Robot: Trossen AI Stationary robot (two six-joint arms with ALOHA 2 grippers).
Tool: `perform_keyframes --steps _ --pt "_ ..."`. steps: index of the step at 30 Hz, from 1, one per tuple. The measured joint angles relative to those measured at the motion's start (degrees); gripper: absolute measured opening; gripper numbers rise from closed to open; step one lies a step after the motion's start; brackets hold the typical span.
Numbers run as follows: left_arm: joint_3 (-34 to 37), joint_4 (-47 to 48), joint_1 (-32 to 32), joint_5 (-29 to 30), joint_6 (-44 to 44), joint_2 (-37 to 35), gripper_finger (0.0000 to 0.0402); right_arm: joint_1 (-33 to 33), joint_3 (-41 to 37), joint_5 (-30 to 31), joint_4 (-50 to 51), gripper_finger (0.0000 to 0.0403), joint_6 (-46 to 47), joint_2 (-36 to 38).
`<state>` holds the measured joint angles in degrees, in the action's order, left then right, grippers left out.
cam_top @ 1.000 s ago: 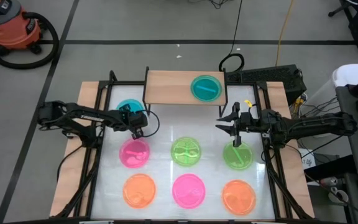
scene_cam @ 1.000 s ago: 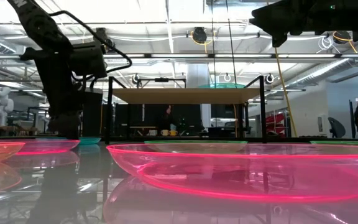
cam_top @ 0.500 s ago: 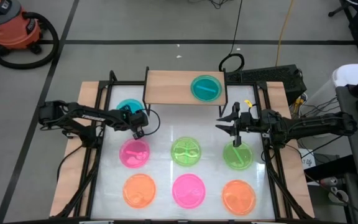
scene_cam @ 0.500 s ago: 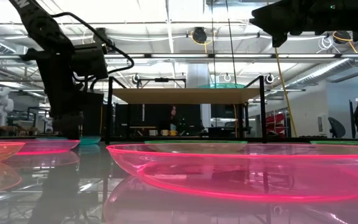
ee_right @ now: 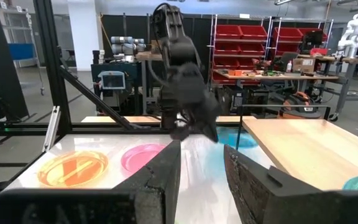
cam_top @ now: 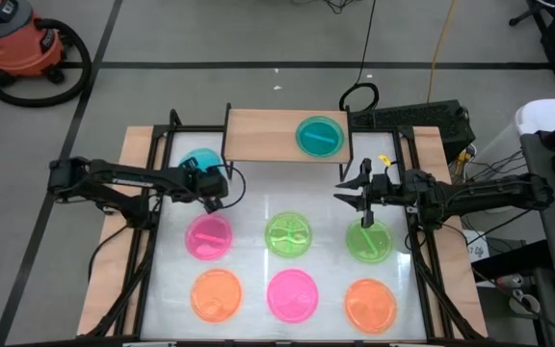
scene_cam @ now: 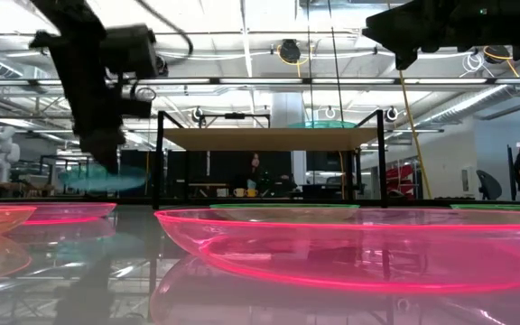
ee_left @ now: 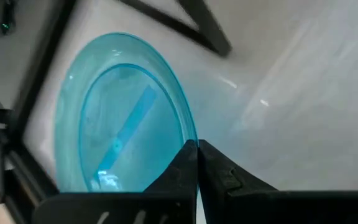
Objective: Place and stack plates onto a shelf
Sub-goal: Stack the blue plate on the blue plate on the shelf
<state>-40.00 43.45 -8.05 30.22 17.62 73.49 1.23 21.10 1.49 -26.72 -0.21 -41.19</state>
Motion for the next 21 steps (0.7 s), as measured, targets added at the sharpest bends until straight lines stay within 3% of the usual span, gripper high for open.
perform_keyframes --steps 6,10,16,21 --pt "-5.74 11.11 4.06 0.80 6.09 -5.25 0.0001 0.00 0.00 0.20 0.39 0.0105 0.00 -0.01" --pt "-8.80 16.44 8.87 -7.10 8.45 -7.20 0.0001 0.00 0.00 0.20 0.42 0.0105 -0.01 -0.01" --pt "-15.56 14.30 20.96 -12.34 5.75 -7.88 0.0001 0.04 0.00 0.27 0.43 0.0105 -0.22 0.00" --pt "-21.74 2.76 30.12 -12.35 -4.53 -7.90 0.0000 0.02 0.00 0.42 -0.70 0.0105 -0.24 -0.02"
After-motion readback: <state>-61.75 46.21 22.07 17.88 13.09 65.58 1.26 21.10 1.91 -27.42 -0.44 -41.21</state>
